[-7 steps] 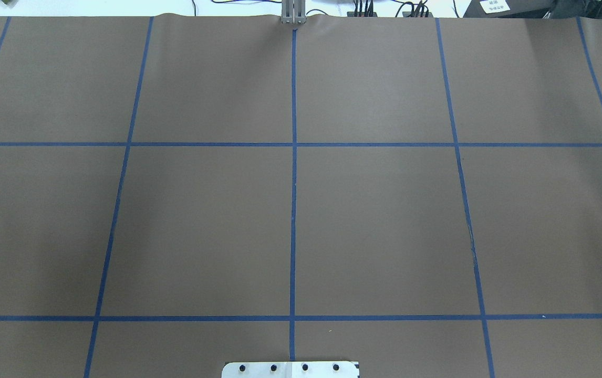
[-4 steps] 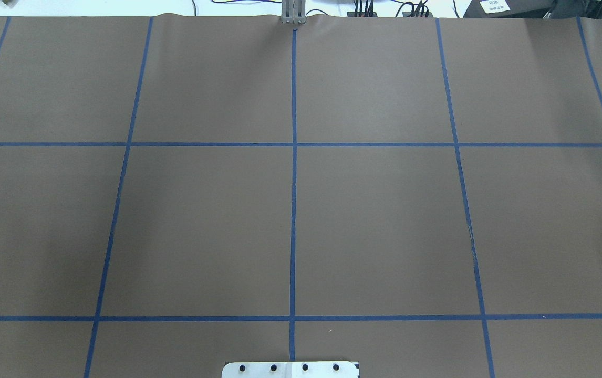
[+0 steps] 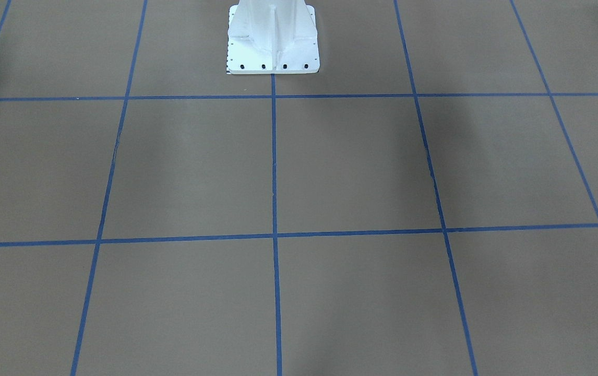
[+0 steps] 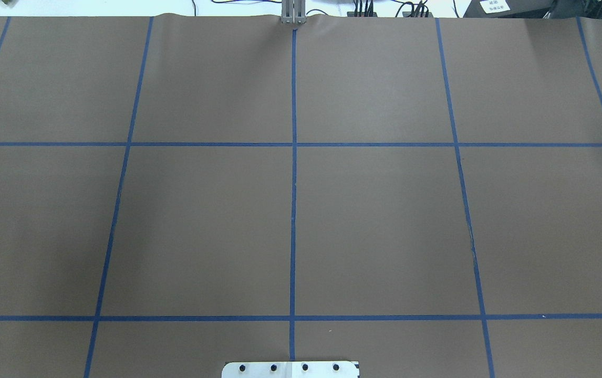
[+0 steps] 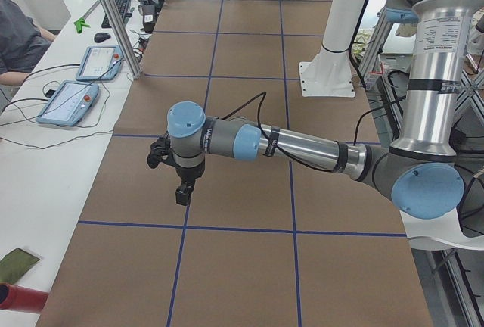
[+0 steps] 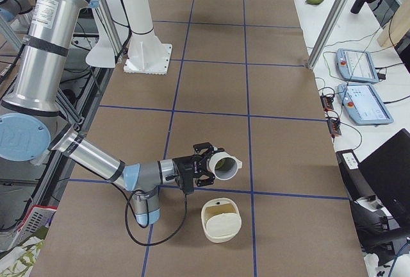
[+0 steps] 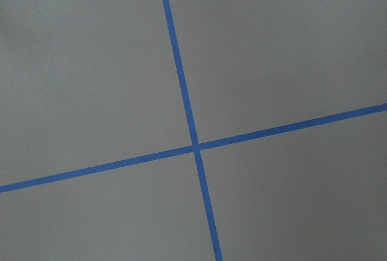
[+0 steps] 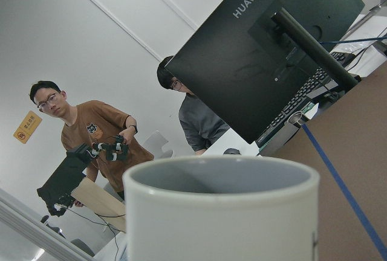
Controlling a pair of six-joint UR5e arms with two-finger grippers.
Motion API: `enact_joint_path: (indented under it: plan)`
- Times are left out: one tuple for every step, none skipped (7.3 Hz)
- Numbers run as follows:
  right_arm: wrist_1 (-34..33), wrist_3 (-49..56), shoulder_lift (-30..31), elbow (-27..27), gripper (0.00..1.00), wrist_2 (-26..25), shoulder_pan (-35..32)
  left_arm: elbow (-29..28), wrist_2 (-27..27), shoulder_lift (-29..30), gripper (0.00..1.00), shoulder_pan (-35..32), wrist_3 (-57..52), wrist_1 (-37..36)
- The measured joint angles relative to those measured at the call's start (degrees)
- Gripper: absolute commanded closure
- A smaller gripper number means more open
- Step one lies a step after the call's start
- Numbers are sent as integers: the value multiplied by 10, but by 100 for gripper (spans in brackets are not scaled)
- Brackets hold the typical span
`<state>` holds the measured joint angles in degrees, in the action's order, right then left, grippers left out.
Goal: Left arm hands cup to right arm to dump lemon
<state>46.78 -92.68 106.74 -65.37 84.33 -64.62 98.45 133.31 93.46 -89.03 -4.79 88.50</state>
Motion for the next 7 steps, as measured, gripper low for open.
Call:
enact_joint_path:
  plan:
    - [5,-44,0,7,100,1,-1,0,2,0,0,0,0,0]
    - [7,-81,0,13,100,3,-3,0,3,0,0,0,0,0]
    - [9,-120,-1,19,100,8,-9,0,3,1,0,0,0,0]
    - [9,-153,-2,24,100,17,-19,0,3,3,0,0,0,0]
    - [9,-181,-3,31,100,26,-30,1,3,4,0,0,0,0]
    - [10,-211,-4,37,100,32,-38,1,3,5,0,0,0,0]
    - [19,-245,-4,47,100,38,-44,0,3,6,0,0,0,0]
